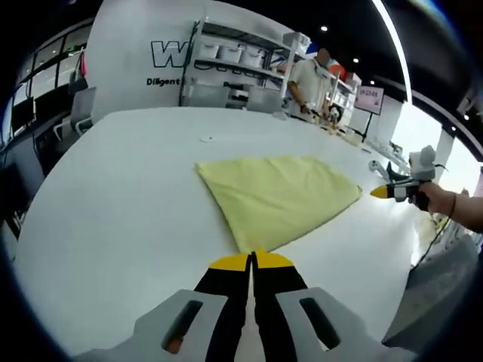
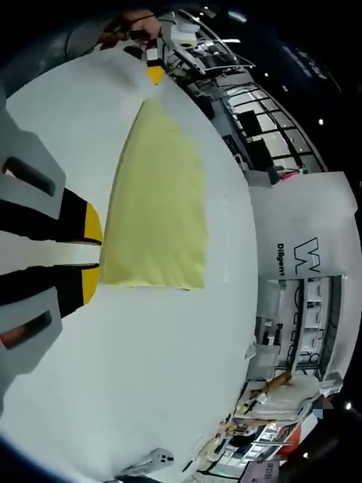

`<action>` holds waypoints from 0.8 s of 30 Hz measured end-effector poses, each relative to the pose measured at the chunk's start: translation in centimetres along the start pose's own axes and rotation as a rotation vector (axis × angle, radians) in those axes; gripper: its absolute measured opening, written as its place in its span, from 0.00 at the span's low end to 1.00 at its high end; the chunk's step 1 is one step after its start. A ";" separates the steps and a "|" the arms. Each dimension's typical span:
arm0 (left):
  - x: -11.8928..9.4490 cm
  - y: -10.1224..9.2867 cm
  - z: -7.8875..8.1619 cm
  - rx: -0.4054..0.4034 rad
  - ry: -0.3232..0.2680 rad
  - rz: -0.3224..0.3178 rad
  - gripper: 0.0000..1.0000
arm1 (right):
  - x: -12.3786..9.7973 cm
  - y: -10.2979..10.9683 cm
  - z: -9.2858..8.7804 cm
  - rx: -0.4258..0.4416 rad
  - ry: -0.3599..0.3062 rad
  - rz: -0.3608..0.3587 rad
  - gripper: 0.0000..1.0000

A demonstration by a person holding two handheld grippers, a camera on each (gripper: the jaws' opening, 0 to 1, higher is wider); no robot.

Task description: Fold the garment on the visible template until the final outline fits inside the template.

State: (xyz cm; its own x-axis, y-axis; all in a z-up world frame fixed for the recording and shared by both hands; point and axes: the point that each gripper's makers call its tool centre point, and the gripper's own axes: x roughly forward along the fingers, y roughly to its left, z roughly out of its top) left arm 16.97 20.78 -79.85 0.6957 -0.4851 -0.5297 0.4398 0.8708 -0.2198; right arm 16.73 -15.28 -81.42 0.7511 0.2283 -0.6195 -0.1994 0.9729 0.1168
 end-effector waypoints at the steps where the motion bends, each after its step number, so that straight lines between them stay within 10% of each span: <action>1: -0.5 -0.2 -0.3 0.007 0.003 0.008 0.00 | -0.1 0.1 -0.1 0.011 -0.003 0.001 0.03; 18: -4.9 -0.6 -0.8 0.002 -0.007 0.128 0.00 | -4.1 3.8 -1.1 0.088 0.009 -0.062 0.10; 24: -6.3 -0.2 -0.4 -0.015 -0.035 0.188 0.29 | -4.7 4.3 -1.2 0.075 0.018 -0.087 0.34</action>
State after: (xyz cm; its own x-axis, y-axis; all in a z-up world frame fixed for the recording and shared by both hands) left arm 12.31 23.68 -76.81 0.7844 -0.3163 -0.5336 0.2922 0.9472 -0.1319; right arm 11.60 -12.24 -78.94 0.7517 0.1428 -0.6439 -0.0855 0.9891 0.1196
